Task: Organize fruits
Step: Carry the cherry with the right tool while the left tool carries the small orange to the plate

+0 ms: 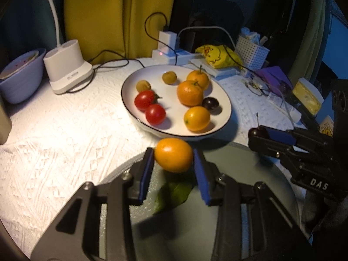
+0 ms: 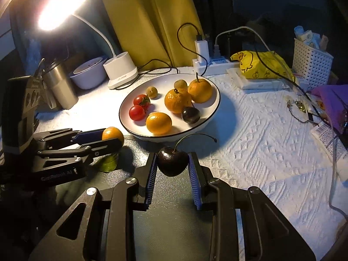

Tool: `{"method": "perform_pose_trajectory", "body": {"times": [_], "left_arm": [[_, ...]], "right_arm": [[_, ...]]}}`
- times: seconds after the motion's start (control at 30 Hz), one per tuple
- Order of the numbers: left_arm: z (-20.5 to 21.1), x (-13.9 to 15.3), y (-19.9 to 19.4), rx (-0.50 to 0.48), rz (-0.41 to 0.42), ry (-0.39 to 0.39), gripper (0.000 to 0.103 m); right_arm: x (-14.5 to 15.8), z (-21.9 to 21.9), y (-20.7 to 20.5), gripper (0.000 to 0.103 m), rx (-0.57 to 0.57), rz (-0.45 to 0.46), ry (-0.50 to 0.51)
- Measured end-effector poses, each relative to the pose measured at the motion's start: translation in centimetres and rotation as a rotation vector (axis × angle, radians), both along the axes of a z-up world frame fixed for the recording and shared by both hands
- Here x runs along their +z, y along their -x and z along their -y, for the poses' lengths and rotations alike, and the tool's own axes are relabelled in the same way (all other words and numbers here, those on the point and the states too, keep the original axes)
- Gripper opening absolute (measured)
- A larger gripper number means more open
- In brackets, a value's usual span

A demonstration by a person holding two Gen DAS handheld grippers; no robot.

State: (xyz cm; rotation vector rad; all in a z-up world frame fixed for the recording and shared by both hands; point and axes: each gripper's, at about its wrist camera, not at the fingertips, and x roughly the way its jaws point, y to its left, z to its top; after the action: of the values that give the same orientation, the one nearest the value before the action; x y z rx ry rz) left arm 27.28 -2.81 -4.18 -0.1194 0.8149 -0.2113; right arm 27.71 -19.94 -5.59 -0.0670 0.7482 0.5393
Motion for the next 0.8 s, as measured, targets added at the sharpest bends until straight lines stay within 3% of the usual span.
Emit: {"method": "perform_pose_trajectory", "body": {"times": [0.37,0.8], "left_arm": [[-0.8,2.6,-0.3,-0.001,0.059,0.011,0.038],[-0.8,3.0,-4.8,-0.016,0.078,-0.011,0.038]], "right_arm": [[1.5,-0.7,-0.5,0.031,0.005,0.034,0.005],[2.0,-0.4,-4.5,0.031,-0.023,0.046,0.005]]}}
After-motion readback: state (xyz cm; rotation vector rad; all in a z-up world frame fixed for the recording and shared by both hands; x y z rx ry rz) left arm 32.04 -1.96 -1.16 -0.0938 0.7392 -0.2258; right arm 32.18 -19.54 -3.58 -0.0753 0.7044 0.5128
